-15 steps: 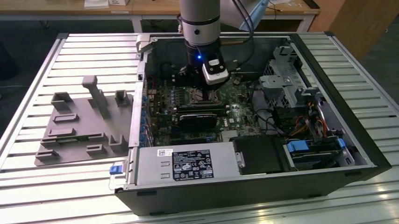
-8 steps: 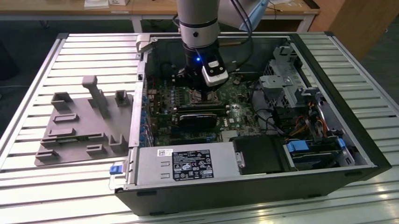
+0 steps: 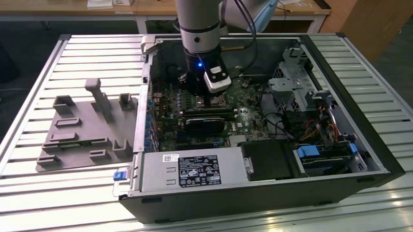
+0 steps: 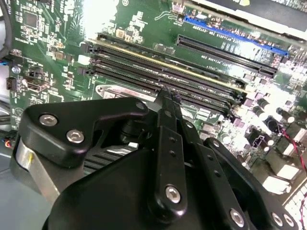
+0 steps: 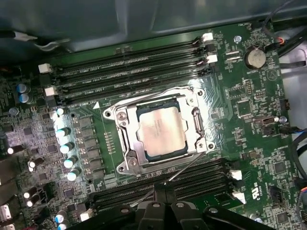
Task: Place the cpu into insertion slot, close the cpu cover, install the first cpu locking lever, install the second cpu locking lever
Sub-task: 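Install the second cpu locking lever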
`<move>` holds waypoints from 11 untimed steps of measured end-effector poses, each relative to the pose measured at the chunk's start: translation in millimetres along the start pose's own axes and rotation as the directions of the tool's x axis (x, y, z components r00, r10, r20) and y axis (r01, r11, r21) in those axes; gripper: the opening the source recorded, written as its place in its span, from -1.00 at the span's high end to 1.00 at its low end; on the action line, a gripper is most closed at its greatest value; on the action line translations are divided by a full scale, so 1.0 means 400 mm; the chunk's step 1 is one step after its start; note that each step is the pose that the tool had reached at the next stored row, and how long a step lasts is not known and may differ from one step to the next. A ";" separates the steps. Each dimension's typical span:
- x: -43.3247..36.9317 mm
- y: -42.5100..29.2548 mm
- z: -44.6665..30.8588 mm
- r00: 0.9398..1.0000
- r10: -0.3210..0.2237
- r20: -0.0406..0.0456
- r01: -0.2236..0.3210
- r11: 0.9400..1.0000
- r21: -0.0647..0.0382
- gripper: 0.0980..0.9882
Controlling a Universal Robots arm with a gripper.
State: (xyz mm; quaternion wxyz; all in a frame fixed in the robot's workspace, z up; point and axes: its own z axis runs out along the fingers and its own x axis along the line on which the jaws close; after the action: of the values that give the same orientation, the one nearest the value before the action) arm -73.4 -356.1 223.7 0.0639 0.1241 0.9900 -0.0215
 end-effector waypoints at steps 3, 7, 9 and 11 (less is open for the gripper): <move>0.001 -0.003 0.004 1.000 -0.007 -0.001 0.007 1.000 -0.005 0.99; 0.001 -0.003 0.004 1.000 -0.008 -0.001 0.008 1.000 -0.005 0.99; 0.000 -0.006 0.004 1.000 -0.007 -0.004 0.006 1.000 -0.017 0.99; -0.001 -0.013 0.006 1.000 -0.004 -0.008 0.004 0.999 -0.034 0.99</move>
State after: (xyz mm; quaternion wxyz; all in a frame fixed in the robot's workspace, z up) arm -73.9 -361.3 221.4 0.0620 0.1210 0.9907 -0.0044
